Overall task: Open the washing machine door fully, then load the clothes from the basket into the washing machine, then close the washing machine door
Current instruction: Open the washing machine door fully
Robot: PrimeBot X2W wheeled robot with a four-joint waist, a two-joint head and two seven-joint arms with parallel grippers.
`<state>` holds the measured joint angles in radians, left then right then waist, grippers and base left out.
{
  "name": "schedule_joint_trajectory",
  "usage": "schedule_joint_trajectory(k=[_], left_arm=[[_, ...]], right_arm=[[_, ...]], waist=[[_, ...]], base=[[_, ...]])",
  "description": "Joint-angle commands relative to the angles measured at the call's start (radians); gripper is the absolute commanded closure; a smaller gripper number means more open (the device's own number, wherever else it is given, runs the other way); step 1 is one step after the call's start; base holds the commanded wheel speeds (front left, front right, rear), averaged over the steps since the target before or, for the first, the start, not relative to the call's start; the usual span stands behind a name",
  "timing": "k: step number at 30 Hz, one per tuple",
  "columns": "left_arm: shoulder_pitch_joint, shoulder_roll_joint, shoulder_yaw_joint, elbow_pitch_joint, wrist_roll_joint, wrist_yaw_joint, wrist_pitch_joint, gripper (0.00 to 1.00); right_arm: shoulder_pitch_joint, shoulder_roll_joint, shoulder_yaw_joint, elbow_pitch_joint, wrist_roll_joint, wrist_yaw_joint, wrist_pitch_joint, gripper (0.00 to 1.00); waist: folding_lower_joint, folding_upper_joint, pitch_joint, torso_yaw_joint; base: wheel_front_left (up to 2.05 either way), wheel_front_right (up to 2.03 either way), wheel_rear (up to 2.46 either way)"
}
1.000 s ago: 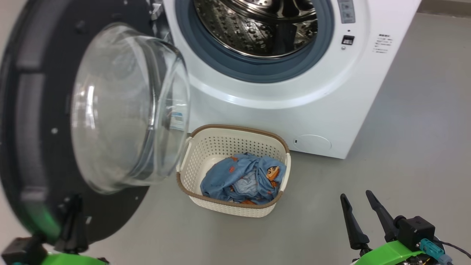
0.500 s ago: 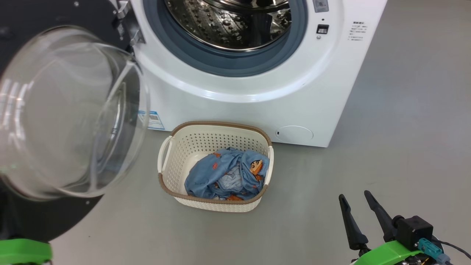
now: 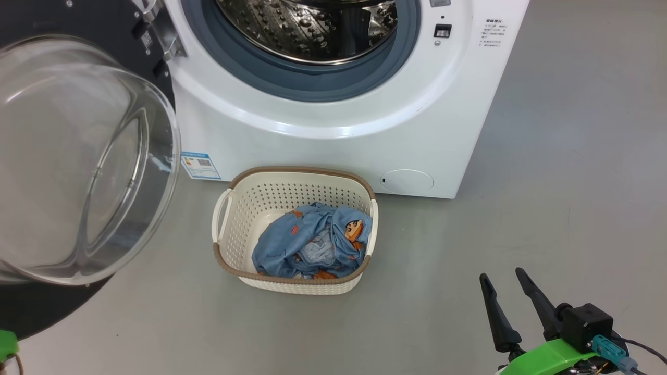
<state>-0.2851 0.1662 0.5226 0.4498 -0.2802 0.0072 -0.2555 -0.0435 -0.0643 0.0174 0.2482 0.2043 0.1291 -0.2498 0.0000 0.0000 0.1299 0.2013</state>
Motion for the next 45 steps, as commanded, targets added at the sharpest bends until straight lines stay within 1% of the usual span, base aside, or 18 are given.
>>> schedule_joint_trajectory(k=[1,8,11,14,18,23,28,30,31,35,40,41,45], left_arm=[[-0.04,0.055,0.039,-0.016,0.012,-0.001,-0.006,1.0],[-0.045,0.028,0.059,-0.031,0.045,-0.014,-0.006,1.0],[-0.043,0.018,0.066,-0.048,0.059,-0.028,-0.006,1.0],[-0.035,-0.004,0.069,-0.086,0.075,-0.044,-0.006,1.0],[-0.007,-0.048,0.062,-0.151,0.098,-0.064,-0.006,1.0],[0.036,-0.093,0.028,-0.234,0.116,-0.088,-0.006,1.0],[0.086,-0.112,-0.029,-0.308,0.121,-0.1,-0.006,1.0],[0.106,-0.114,-0.062,-0.33,0.12,-0.104,-0.006,0.3],[0.115,-0.115,-0.078,-0.339,0.12,-0.105,-0.006,0.0],[0.153,-0.115,-0.153,-0.363,0.093,-0.091,-0.006,0.0],[0.204,-0.116,-0.247,-0.382,0.073,-0.071,-0.006,0.0],[0.204,-0.116,-0.247,-0.382,0.073,-0.071,-0.006,0.0],[0.233,-0.116,-0.314,-0.4,0.056,-0.057,-0.006,0.0]], right_arm=[[-0.033,-0.006,0.026,-0.023,0.012,0.002,-0.012,0.0],[-0.037,-0.005,0.023,-0.023,0.011,0.002,-0.012,0.0],[-0.037,-0.004,0.021,-0.023,0.011,0.002,-0.012,0.0],[-0.038,-0.003,0.019,-0.022,0.012,0.002,-0.012,0.0],[-0.038,-0.001,0.015,-0.022,0.013,0.002,-0.012,0.0],[-0.035,0.001,0.013,-0.021,0.016,0.002,-0.012,0.0],[-0.035,0.002,0.014,-0.022,0.018,0.002,-0.012,0.0],[-0.034,0.002,0.014,-0.022,0.017,0.002,-0.012,0.0],[-0.034,0.002,0.015,-0.022,0.017,0.002,-0.012,0.0],[-0.034,0.002,0.017,-0.023,0.018,0.002,-0.012,0.0],[-0.031,0.003,0.019,-0.026,0.018,0.002,-0.012,0.0],[-0.031,0.003,0.019,-0.026,0.018,0.002,-0.012,0.0],[-0.024,0.004,0.016,-0.031,0.017,0.002,-0.012,0.0]], waist=[[0.0,0.0,0.003,-0.002],[0.0,0.0,0.005,-0.003],[0.0,0.0,0.005,-0.002],[0.0,0.0,0.004,0.001],[0.0,0.0,0.001,0.004],[0.0,0.0,-0.003,0.007],[0.0,0.0,-0.008,0.005],[0.0,0.0,-0.011,0.003],[0.0,0.0,-0.012,0.002],[0.0,0.0,-0.021,-0.007],[0.0,0.0,-0.033,-0.034],[0.0,0.0,-0.033,-0.034],[0.0,0.0,-0.041,-0.06]], base=[[0.0,0.0,0.0],[0.0,0.0,0.0],[0.0,0.0,0.0],[0.0,0.0,0.0],[0.0,0.0,0.0],[0.0,0.0,0.0],[0.0,0.0,0.0],[0.0,0.0,0.0],[0.0,0.0,0.0],[0.0,0.0,0.0],[0.0,0.0,0.0],[0.0,0.0,0.0],[0.0,0.0,0.0]])
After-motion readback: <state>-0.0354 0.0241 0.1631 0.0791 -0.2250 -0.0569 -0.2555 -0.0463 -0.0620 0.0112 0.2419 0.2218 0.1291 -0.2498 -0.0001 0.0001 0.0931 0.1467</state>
